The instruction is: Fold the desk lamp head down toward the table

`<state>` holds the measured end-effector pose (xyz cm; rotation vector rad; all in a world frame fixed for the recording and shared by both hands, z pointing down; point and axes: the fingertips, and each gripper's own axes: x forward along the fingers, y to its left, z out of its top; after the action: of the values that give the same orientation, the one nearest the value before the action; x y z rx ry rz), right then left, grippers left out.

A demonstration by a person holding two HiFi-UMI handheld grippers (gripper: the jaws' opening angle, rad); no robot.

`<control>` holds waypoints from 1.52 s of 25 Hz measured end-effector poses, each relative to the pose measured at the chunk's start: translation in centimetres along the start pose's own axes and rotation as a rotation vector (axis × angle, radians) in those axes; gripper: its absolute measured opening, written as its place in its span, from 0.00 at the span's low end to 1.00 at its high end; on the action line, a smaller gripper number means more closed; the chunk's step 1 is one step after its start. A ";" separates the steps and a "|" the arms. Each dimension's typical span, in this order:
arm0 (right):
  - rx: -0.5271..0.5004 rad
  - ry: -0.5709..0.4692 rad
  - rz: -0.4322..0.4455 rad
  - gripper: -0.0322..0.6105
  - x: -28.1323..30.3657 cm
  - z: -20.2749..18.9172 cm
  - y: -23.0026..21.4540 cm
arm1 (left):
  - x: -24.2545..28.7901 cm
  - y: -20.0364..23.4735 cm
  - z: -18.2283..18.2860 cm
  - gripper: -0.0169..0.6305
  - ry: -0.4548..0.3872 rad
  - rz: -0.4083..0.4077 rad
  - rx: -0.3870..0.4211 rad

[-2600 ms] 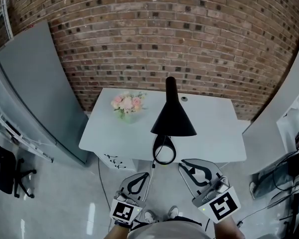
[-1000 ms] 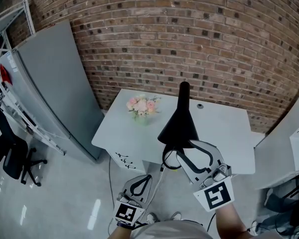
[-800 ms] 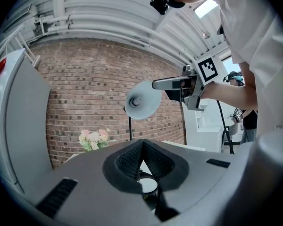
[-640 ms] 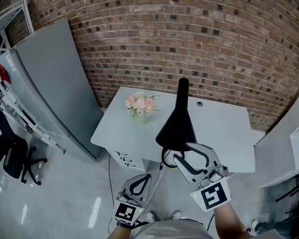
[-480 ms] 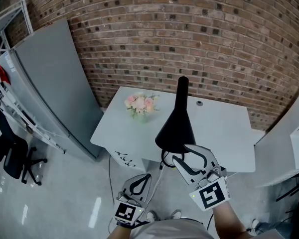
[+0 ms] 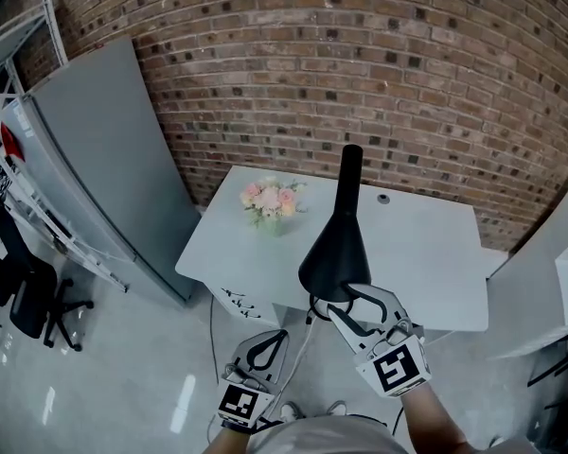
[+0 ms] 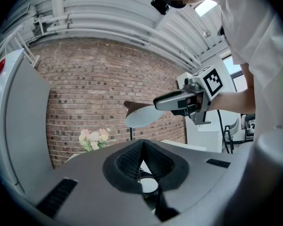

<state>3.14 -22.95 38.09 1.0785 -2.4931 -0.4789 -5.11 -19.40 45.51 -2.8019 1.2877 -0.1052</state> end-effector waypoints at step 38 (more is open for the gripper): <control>0.150 0.109 0.048 0.26 5.0 -10.4 -0.7 | 1.2 0.3 -0.9 0.04 0.037 0.042 -0.007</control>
<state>5.29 -28.76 47.87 1.0661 -2.4836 -0.2156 -4.67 -20.56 46.44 -2.7899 1.3566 -0.1523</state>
